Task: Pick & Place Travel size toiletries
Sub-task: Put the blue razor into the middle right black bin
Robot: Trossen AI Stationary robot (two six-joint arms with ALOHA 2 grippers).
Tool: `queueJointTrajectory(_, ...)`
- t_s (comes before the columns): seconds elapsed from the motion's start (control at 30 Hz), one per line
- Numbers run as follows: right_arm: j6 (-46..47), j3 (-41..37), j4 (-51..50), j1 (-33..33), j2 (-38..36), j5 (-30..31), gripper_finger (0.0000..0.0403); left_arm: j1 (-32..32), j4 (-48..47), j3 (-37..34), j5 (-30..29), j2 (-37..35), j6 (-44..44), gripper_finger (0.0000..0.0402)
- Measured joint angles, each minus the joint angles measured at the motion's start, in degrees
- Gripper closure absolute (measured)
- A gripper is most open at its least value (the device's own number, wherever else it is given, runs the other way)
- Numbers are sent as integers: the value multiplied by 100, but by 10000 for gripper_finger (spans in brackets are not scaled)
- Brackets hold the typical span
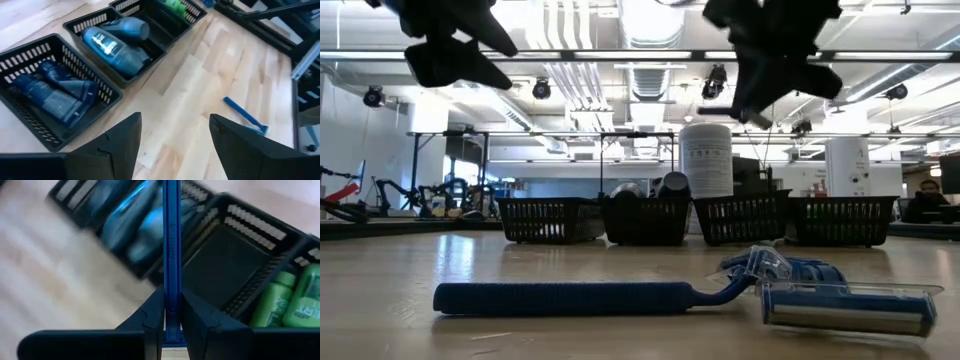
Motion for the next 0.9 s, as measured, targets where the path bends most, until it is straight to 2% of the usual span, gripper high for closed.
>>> queueJointTrajectory(0.13, 821, -502, 560, -415, -49, 243, 367, 44, 5, -42, -14, 0, -2, 163)
queueJointTrajectory(0.3, 1028, -1010, 1454, -806, 142, 69, 368, 44, 6, -46, 103, -4, -2, 163)
queueJointTrajectory(0.47, 1202, -1223, 1499, -1056, 330, -49, 358, 40, 6, -69, 445, -7, -8, 163)
queueJointTrajectory(0.7, 1278, -1213, 1551, -1094, 499, -256, 361, 40, 2, -97, 548, -9, -6, 163)
queueJointTrajectory(0.77, 1335, -1186, 1540, -1109, 529, -251, 351, 40, 8, -97, 596, -9, 33, 163)
queueJointTrajectory(0.9, 1370, -1144, 1545, -1093, 527, -330, 302, 40, 20, -97, 607, 9, -73, 163)
